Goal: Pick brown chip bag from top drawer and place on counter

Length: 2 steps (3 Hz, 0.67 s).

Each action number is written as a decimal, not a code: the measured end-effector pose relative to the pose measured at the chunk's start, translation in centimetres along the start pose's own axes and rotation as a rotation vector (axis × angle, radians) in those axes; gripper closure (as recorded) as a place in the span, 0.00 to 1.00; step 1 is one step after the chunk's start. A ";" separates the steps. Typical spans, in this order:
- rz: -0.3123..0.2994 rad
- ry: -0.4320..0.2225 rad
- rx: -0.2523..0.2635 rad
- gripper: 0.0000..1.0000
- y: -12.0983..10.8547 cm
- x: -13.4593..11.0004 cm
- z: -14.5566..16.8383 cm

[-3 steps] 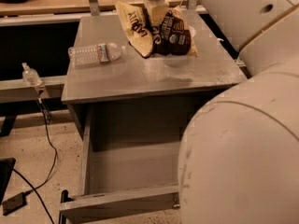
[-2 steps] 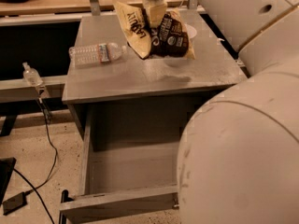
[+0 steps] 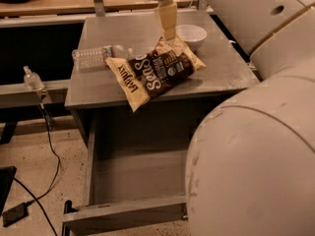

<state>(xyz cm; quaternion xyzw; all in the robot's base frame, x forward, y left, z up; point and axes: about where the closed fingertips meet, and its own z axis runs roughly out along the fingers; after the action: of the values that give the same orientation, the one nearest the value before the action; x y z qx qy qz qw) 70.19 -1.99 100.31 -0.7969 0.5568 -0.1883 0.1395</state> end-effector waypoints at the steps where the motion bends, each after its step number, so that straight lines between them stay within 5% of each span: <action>1: 0.000 0.000 0.001 0.00 0.0 0.0 0.0; 2: -0.011 -0.040 0.047 0.00 -0.3 0.5 -0.4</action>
Offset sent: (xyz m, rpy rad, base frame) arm -0.0054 -0.0321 0.0371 0.2690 -0.1768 0.2165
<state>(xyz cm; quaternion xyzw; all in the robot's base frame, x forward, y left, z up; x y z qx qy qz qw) 70.36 -2.34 100.84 -0.8003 0.5448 -0.1860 0.1681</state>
